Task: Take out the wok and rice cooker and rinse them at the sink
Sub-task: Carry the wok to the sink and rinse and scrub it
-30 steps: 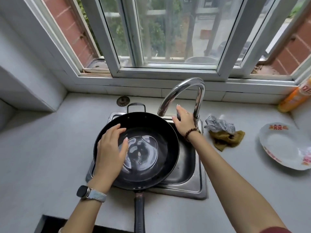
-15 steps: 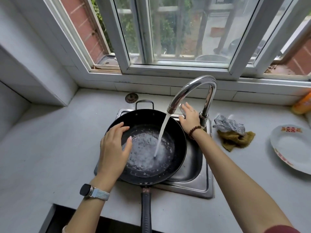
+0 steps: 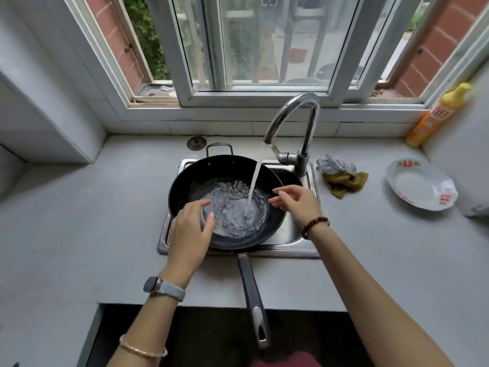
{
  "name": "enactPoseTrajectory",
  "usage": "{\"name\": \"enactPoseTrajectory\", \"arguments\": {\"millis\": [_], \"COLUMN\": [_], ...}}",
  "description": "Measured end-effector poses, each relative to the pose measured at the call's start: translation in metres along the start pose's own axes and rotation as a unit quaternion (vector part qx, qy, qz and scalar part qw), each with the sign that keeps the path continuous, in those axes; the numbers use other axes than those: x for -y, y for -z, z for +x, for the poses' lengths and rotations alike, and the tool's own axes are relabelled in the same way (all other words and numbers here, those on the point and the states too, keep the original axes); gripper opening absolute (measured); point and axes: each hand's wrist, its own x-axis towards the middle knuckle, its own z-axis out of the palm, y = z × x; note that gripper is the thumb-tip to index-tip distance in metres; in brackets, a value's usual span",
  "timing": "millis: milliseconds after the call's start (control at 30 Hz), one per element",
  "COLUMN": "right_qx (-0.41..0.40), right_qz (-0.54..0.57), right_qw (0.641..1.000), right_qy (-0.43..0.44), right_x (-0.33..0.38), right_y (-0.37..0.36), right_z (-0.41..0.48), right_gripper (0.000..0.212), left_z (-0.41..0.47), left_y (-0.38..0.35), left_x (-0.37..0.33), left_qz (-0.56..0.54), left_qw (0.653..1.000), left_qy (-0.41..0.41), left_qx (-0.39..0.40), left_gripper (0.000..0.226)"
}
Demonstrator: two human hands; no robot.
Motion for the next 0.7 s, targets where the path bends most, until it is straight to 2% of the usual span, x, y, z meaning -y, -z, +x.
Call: {"name": "enactPoseTrajectory", "arguments": {"millis": [67, 267, 500, 633, 700], "right_qx": [-0.021, -0.069, 0.016, 0.056, 0.062], "right_qz": [0.014, -0.035, -0.105, -0.155, -0.165], "right_qw": [1.0, 0.995, 0.98, 0.97, 0.967], "right_qy": [-0.007, -0.06, -0.171, -0.179, -0.184], "right_x": [-0.002, -0.033, -0.072, -0.075, -0.074], "right_y": [-0.01, -0.04, -0.06, -0.067, -0.069], "right_z": [-0.028, -0.097, -0.145, -0.158, -0.162], "right_gripper": [0.009, 0.025, 0.028, 0.041, 0.041], "left_z": [-0.013, -0.052, -0.08, -0.083, -0.083], "left_y": [0.002, -0.009, -0.048, -0.061, -0.069], "left_x": [0.006, 0.032, 0.034, 0.022, 0.017], "left_qz": [-0.019, -0.1, -0.175, -0.196, -0.21], "left_qw": [0.999, 0.983, 0.923, 0.896, 0.887], "left_qy": [0.007, 0.054, 0.188, 0.229, 0.247], "left_qx": [0.026, 0.142, 0.288, 0.325, 0.328], "left_gripper": [0.023, 0.013, 0.014, 0.024, 0.027]}}
